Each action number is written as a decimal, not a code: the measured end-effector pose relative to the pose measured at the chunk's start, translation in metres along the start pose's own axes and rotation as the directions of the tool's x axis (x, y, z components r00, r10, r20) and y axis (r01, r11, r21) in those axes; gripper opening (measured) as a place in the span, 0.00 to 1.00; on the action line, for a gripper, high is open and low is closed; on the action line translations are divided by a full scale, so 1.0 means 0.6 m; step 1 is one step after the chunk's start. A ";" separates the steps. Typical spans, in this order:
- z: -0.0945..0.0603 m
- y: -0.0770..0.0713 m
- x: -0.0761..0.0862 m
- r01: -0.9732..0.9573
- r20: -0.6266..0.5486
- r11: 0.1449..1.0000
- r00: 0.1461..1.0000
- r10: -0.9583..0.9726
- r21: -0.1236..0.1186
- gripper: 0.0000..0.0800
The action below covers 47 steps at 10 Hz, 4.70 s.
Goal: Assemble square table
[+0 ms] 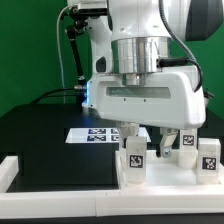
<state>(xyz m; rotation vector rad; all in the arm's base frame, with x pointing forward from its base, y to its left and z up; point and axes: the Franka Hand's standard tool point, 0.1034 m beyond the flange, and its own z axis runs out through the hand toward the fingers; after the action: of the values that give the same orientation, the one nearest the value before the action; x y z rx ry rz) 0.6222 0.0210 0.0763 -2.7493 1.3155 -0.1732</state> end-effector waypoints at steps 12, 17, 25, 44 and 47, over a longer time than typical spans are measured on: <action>0.008 0.011 0.015 0.028 0.014 0.999 1.000 -0.028 -0.015 0.36; 0.012 0.017 0.023 -0.619 0.129 0.785 0.779 0.614 0.000 0.36; 0.008 0.011 0.015 0.128 0.093 0.992 0.988 -0.127 -0.001 0.81; 0.011 0.015 0.024 -0.721 0.095 0.691 0.685 0.723 -0.058 0.36; 0.013 0.013 0.013 -0.587 0.076 0.807 0.804 0.590 -0.059 0.58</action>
Offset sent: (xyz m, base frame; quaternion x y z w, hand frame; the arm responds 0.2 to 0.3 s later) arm 0.0117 0.0049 -0.0100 0.0190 0.0146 -0.3931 0.9192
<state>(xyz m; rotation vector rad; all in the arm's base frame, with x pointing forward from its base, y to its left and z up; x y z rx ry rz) 0.6221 0.0100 0.0677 -2.1866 2.0725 0.0232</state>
